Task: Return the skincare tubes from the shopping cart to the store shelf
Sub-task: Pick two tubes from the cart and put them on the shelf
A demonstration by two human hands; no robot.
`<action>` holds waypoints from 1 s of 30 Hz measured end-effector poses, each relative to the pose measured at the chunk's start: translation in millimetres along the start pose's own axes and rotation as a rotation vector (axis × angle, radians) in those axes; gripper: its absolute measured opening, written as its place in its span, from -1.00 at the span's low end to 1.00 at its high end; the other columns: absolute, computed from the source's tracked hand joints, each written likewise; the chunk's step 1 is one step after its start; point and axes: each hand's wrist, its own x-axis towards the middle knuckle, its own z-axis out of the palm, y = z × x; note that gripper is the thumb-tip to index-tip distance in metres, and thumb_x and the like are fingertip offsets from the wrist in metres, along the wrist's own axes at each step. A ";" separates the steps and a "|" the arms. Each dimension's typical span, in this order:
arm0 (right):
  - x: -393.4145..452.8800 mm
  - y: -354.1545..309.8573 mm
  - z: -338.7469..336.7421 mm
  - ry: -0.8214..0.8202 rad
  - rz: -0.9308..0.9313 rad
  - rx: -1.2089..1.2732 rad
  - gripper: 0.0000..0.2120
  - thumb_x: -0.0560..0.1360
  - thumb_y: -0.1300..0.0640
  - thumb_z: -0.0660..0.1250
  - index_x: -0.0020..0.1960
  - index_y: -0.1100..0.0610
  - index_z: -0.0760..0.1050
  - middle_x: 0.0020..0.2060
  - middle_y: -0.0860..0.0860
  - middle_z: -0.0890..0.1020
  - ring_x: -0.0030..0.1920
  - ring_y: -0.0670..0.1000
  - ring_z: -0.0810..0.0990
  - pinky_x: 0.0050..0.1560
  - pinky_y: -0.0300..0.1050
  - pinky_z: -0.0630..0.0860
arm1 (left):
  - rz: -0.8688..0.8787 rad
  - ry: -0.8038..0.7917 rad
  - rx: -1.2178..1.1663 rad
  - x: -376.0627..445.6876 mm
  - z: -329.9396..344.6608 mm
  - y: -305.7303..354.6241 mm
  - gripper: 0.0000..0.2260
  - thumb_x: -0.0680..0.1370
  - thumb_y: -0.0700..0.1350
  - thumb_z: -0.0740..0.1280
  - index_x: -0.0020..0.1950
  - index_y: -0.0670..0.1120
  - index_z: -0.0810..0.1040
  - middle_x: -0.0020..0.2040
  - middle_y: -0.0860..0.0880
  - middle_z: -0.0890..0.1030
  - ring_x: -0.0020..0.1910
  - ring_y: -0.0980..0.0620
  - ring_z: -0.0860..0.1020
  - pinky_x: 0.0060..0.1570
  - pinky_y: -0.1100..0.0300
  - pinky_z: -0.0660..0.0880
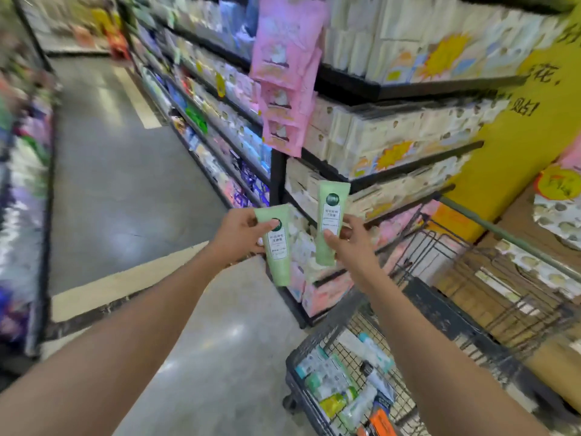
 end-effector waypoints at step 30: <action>-417.0 -176.7 512.7 -1.041 -0.244 0.098 -0.70 0.41 0.17 0.52 0.03 -0.09 0.51 -0.02 -0.09 0.70 0.01 0.03 0.69 0.04 0.21 0.62 | -0.302 1.028 0.496 -654.7 -445.9 -50.7 -0.80 0.56 0.02 0.36 0.05 -0.08 0.60 -0.12 -0.07 0.66 -0.15 -0.06 0.61 -0.14 0.00 0.56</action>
